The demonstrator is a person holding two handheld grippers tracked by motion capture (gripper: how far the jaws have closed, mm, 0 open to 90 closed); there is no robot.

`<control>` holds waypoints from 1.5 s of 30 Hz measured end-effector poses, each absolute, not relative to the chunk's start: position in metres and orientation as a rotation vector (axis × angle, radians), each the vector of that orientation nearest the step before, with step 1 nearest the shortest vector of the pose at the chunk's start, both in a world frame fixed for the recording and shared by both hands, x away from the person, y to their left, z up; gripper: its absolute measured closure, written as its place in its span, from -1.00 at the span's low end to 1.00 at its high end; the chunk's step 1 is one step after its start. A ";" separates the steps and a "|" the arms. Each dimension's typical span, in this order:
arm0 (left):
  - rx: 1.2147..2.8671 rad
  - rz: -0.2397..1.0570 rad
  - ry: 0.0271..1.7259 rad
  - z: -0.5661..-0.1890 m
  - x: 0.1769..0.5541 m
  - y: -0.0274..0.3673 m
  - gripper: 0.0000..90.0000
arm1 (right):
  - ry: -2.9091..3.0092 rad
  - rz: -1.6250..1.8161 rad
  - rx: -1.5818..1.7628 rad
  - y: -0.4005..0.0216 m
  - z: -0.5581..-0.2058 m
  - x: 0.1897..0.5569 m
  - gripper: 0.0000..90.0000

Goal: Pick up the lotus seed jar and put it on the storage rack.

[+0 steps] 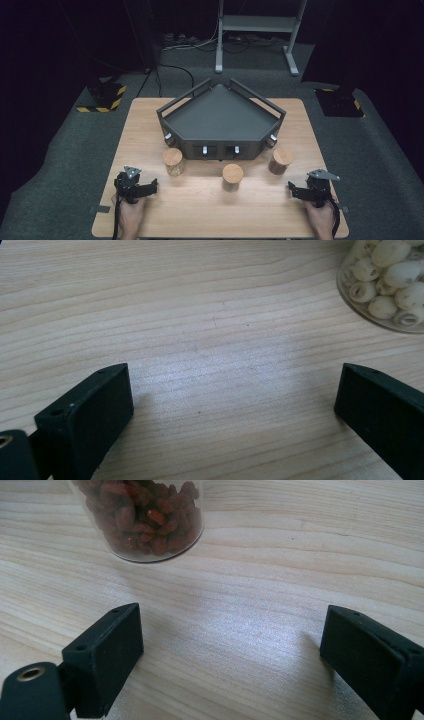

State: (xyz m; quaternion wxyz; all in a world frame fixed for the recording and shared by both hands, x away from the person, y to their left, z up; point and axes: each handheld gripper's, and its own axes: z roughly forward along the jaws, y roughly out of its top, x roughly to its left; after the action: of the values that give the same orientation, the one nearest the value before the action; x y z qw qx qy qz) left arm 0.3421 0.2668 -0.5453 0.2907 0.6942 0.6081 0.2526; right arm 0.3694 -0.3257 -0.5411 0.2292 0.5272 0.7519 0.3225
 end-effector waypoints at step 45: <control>1.945 0.540 1.444 -0.524 0.351 0.210 -0.92 | 2.070 0.882 1.447 -0.325 -0.541 0.370 -0.80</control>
State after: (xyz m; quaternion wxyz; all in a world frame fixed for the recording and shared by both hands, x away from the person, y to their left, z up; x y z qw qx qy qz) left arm 0.3510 0.2103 -0.5236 0.3240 0.7414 0.5505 0.2057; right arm 0.3697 -0.3253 -0.5411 0.2310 0.5263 0.7529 0.3206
